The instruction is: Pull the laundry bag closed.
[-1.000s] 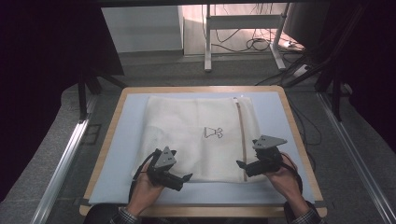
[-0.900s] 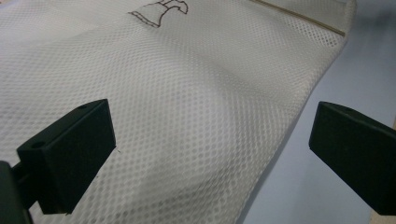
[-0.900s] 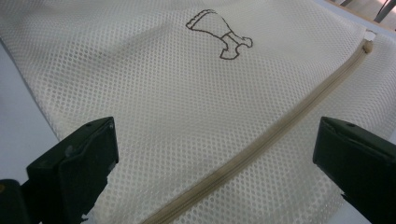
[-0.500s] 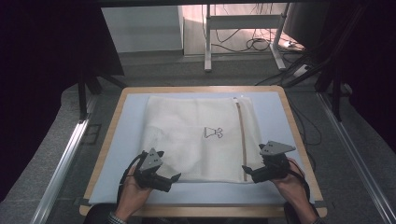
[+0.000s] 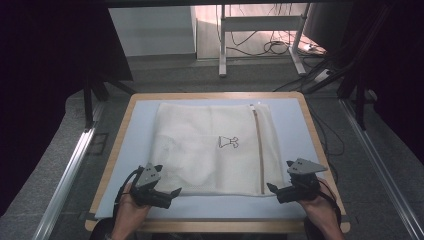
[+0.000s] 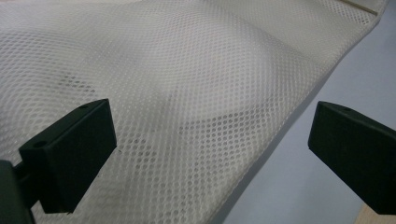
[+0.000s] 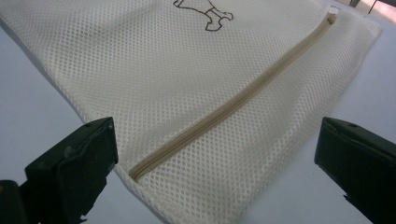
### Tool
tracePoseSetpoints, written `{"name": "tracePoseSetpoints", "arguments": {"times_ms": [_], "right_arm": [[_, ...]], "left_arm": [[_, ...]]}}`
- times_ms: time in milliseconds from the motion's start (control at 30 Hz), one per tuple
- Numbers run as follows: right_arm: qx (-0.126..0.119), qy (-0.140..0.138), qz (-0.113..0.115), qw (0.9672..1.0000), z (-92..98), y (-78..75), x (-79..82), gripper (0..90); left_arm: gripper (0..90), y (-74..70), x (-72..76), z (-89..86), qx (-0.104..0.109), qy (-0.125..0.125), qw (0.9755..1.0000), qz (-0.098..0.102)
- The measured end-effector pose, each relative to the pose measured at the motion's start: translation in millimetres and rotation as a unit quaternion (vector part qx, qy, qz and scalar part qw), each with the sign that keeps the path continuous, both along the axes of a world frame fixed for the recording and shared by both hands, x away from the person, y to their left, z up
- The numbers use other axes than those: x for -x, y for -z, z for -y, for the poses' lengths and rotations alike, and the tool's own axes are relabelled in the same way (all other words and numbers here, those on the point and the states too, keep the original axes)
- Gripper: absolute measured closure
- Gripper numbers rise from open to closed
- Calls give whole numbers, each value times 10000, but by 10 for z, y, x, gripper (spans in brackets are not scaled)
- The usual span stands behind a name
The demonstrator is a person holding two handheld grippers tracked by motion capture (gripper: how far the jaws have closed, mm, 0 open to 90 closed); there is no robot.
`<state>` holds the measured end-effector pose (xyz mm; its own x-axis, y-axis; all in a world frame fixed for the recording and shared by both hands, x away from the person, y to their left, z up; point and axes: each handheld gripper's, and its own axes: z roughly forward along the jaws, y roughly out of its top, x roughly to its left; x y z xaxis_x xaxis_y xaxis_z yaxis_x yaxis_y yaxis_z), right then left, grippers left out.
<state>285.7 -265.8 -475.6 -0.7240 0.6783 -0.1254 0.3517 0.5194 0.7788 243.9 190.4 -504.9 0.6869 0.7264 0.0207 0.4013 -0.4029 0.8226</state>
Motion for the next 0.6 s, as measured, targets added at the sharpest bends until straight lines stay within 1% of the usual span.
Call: {"name": "tracePoseSetpoints", "arguments": {"times_ms": [100,200,233,267,300,400,600], "right_arm": [[-12,21,3,10000,20,0,24,0],[-30,78,-3,10000,59,5,75,0],[-30,78,-3,10000,59,5,75,0],[-30,111,-30,9999,83,9,98,0],[-30,111,-30,9999,83,9,98,0],[-94,161,-99,9998,128,15,149,0],[-104,237,-146,9996,191,32,219,0]], "left_arm": [[7,-2,21,-31,7,-27,10000,4],[7,-2,66,-109,49,-105,9999,14],[7,-2,66,-109,49,-105,9999,14],[7,-2,89,-153,74,-148,9999,17],[7,-2,89,-153,74,-148,9999,17],[8,10,129,-236,134,-231,9996,-23],[9,50,184,-330,210,-316,9991,-165]]}}
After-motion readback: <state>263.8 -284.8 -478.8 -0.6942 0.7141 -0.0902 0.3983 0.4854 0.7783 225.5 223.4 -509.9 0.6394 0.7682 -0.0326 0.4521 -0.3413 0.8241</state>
